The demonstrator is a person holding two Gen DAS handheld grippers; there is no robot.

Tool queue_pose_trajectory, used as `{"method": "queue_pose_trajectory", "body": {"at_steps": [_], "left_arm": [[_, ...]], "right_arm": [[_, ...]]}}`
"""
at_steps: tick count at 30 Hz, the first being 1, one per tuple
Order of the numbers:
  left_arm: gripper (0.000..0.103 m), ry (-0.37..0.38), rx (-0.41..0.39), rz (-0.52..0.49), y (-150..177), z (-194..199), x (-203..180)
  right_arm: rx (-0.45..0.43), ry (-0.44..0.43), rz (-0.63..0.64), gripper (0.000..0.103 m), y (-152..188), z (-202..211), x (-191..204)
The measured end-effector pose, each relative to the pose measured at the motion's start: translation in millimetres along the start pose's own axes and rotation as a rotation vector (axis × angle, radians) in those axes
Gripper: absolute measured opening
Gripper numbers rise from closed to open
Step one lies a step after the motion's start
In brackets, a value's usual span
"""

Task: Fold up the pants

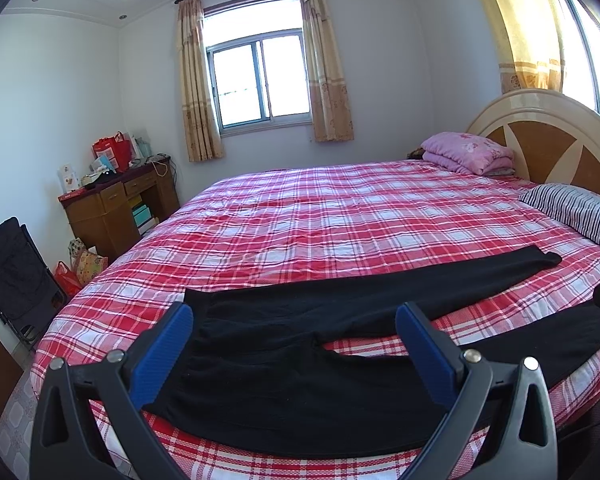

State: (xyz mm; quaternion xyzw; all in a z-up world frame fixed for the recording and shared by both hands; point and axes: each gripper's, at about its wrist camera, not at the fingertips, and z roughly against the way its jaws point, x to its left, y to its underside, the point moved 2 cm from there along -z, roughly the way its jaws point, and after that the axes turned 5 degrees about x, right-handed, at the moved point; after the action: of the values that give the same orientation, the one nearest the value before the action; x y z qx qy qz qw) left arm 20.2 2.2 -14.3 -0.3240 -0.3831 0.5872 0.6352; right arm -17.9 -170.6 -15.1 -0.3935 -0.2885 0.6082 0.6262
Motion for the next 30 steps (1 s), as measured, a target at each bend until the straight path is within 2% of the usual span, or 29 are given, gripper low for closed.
{"method": "queue_pose_trajectory", "body": {"at_steps": [30], "left_arm": [[0.103, 0.001, 0.005, 0.001, 0.9, 0.4, -0.5]], "right_arm": [[0.01, -0.001, 0.012, 0.102, 0.4, -2.0, 6.8]]}}
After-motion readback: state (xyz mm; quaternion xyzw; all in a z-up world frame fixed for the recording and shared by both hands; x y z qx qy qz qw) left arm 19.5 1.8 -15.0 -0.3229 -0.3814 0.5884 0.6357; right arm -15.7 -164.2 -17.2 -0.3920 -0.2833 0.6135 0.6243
